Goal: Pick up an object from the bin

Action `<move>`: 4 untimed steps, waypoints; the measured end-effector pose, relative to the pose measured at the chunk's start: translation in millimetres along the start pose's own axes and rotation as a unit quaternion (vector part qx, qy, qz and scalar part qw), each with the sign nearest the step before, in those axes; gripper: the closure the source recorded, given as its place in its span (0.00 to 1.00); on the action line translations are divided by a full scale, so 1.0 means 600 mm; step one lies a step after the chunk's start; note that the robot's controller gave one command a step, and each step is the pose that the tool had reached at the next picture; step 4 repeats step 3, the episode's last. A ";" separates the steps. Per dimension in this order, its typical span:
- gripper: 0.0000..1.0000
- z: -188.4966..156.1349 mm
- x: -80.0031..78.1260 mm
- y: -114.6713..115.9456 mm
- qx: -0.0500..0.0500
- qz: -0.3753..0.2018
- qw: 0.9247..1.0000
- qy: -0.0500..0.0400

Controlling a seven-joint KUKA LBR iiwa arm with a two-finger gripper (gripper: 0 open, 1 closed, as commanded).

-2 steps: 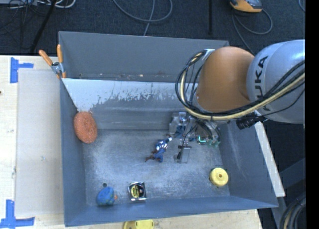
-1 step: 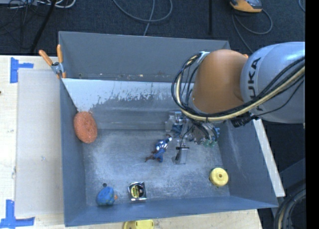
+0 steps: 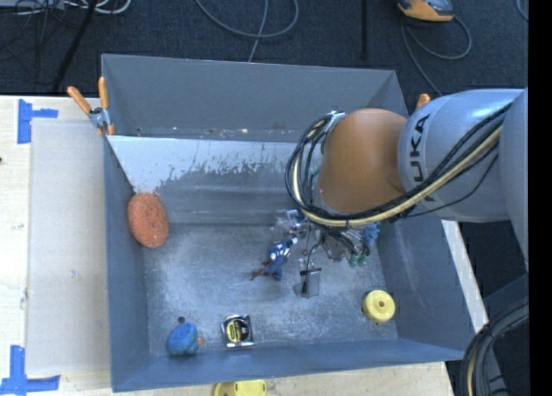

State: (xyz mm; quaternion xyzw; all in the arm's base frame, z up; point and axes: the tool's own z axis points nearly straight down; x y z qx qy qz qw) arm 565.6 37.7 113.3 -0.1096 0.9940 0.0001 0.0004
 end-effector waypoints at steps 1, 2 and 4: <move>1.00 0.065 -0.028 0.007 -0.001 -0.112 0.994 0.001; 1.00 0.065 -0.028 0.007 -0.001 -0.111 0.994 0.001; 1.00 -0.184 -0.050 0.033 0.000 -0.118 0.993 -0.002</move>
Offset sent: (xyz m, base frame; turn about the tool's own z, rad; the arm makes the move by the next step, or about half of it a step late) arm 0.0000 0.0000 0.0000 0.0000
